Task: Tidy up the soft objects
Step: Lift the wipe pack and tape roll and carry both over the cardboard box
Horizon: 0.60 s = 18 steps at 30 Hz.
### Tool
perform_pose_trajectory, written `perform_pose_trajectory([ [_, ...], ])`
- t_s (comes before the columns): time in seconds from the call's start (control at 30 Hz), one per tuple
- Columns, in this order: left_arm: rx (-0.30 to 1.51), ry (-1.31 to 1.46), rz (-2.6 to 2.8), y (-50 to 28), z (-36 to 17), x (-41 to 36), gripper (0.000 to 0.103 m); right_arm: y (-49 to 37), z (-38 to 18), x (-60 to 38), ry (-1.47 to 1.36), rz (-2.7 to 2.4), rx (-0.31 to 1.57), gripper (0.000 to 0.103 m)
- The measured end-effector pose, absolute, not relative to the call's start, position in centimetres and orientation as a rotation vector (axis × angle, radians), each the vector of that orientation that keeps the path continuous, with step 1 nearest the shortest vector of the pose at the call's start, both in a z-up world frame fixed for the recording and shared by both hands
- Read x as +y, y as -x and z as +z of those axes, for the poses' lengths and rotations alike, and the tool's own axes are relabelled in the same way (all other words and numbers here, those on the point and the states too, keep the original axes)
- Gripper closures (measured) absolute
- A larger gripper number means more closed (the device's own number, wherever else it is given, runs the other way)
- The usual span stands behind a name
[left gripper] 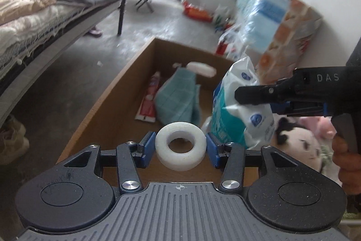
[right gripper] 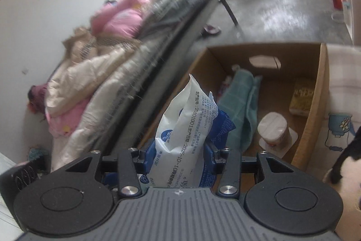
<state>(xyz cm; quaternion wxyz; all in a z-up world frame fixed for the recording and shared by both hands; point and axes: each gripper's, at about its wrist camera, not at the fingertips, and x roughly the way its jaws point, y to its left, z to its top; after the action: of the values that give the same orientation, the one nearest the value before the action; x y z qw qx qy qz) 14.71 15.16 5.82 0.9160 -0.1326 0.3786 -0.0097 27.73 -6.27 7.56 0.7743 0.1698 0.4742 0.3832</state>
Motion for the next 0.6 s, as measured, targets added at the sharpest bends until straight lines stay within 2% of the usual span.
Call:
perform_pose_trajectory([
  [0.2, 0.921, 0.242, 0.069, -18.5, 3.9, 16.0, 0.056, -29.4, 3.4, -2.9, -0.335, 0.789, 1.191, 0.055],
  [0.6, 0.993, 0.207, 0.197, -22.0, 1.6, 17.2, 0.055, -31.9, -1.5, -0.7, -0.435, 0.716, 1.398, 0.053],
])
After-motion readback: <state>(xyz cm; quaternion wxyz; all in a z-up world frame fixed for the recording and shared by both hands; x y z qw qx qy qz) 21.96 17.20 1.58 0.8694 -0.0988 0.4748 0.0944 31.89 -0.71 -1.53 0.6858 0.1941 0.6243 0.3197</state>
